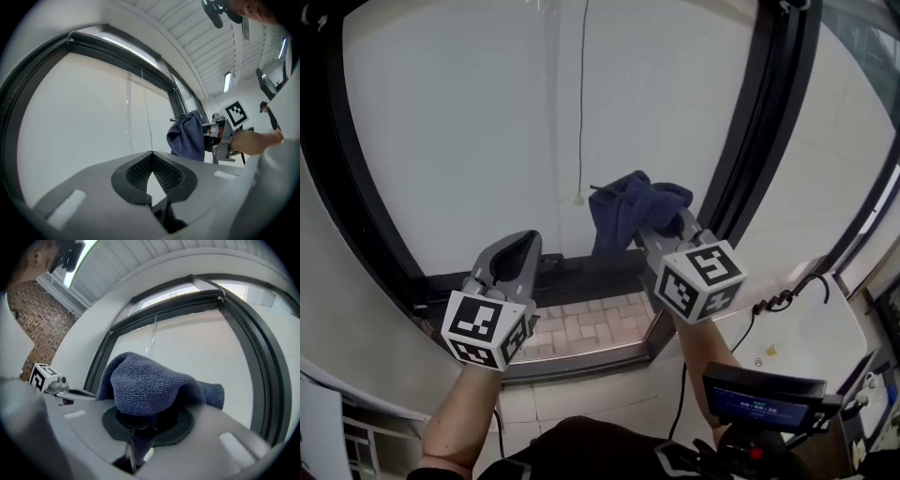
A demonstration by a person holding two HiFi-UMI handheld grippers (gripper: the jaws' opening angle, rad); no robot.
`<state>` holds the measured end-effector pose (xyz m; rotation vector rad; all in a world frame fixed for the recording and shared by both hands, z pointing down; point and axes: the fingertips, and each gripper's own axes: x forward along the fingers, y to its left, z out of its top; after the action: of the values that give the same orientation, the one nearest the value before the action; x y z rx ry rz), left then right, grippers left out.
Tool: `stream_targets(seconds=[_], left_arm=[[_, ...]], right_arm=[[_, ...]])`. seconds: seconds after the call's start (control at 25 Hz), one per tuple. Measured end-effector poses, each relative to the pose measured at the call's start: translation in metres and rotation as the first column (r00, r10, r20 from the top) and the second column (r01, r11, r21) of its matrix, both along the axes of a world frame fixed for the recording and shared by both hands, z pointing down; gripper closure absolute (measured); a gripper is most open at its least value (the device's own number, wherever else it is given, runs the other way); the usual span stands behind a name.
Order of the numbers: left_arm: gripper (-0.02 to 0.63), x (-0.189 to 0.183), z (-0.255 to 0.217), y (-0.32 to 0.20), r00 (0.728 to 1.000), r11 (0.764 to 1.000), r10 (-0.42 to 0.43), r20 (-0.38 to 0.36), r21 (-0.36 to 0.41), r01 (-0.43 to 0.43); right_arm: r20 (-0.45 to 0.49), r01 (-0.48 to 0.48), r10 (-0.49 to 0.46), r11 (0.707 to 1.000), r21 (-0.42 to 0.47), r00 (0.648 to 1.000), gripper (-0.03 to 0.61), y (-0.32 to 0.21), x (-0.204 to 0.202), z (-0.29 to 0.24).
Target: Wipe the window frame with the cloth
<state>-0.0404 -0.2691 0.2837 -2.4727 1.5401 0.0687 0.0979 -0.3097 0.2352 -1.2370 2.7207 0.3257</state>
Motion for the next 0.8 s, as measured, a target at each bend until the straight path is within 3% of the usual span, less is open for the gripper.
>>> stream_targets(seconds=[0.24,0.44,0.8], left_arm=[[0.62,0.002,0.029,0.009,1.0,0.999,0.011,0.017,-0.032,-0.011],[0.62,-0.013,0.038,0.024,0.999,1.0,-0.022,-0.023,-0.014,0.022],[0.62,-0.038,0.09,0.035,0.994,0.992,-0.093,-0.058,-0.09,0.087]], right_arm=[[-0.041,0.006,-0.007,1.0,-0.024,0.999,0.531,0.017,-0.004,0.047],[-0.004,0.006,-0.007,0.997,-0.081,1.0,0.532,0.026,0.0,0.082],[0.037,-0.013,0.019,0.986,-0.169,0.999,0.534,0.035,0.013,0.136]])
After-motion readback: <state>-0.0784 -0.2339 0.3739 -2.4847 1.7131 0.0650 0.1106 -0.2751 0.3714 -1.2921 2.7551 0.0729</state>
